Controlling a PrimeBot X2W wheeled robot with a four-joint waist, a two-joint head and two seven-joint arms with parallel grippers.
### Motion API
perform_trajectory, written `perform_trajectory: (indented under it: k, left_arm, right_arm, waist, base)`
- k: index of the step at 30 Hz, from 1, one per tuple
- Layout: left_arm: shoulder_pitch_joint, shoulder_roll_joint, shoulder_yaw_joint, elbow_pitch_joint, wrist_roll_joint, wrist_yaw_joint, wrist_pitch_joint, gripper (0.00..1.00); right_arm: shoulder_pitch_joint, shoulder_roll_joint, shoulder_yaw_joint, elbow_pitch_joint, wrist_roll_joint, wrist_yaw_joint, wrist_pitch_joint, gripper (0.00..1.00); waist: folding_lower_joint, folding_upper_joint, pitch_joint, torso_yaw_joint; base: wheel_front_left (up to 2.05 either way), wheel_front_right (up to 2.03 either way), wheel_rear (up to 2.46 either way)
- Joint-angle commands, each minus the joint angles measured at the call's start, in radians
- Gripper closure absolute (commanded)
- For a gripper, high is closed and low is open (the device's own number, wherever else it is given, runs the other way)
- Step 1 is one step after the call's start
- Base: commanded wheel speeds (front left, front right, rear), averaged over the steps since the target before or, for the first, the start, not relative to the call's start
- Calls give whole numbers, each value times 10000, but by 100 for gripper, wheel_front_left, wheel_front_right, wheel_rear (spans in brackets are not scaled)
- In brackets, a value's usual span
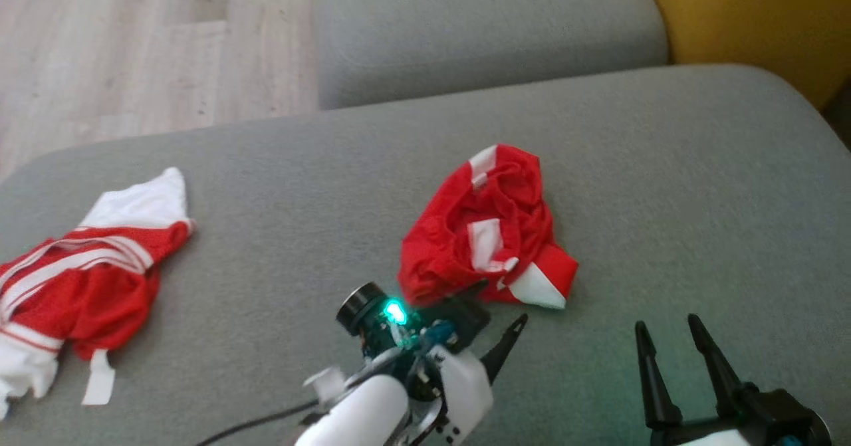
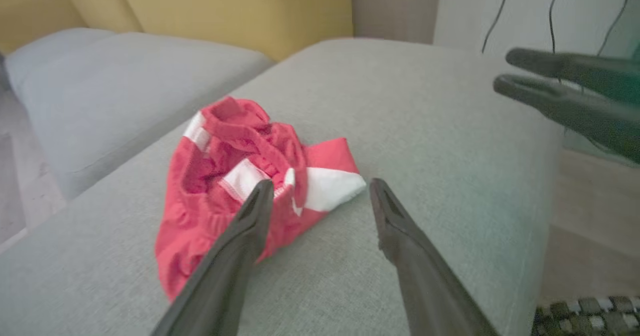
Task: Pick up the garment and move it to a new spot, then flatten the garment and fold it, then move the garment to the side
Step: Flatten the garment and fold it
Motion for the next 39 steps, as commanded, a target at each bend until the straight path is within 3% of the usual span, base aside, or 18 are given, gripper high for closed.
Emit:
perform_trajectory:
  k: [1, 4, 11, 23, 26, 27, 33, 39]
  left_arm:
    - [-714, -41, 142, -198, -190, 17, 302, 0]
    - [-1371, -41, -345, -14, -292, 320, 932, 0]
    - [-2583, -41, -799, 746, -141, 1060, 912, 0]
    - [-3376, -41, -1026, 2451, -283, 1257, 1139, 2]
    - [-3412, -41, -1084, 2636, -373, 1234, 1063, 82]
    - [-3422, -41, -1106, 2690, -404, 1221, 1042, 100]
    - [-3497, -41, -1190, 2594, -793, 975, 417, 100]
    - [-3534, -41, -864, 1942, -2349, 687, -770, 100]
  right_arm:
    - [-476, -95, 289, -304, -81, -7, -53, 0]
    - [-676, -95, 443, -303, -83, -7, -53, 0]
    - [-1080, -95, 600, -233, -14, -7, -53, 0]
    - [-1194, -95, 654, -195, 111, -7, -53, 0]
    - [-1196, -95, 674, -195, 137, -7, -53, 0]
    - [-1200, -95, 684, -190, 147, -7, -53, 0]
    - [-1219, -95, 741, -135, 186, -7, -53, 0]
    - [-1227, -95, 814, 7, 213, -7, -53, 0]
  waist:
    - [-2, 0, 361, -375]
    - [-2, 0, 766, -692]
    - [-2, 0, 1351, -1274]
    - [-2, 0, 1556, -1649]
    - [-2, 0, 1585, -1659]
    - [-2, 0, 1595, -1656]
    - [-2, 0, 1601, -1614]
    - [-2, 0, 1247, -1727]
  base:
    - [0, 0, 0]
    - [0, 0, 0]
    - [0, 0, 0]
    - [0, 0, 0]
    - [0, 0, 0]
    - [0, 0, 0]
    - [0, 0, 0]
    - [0, 0, 0]
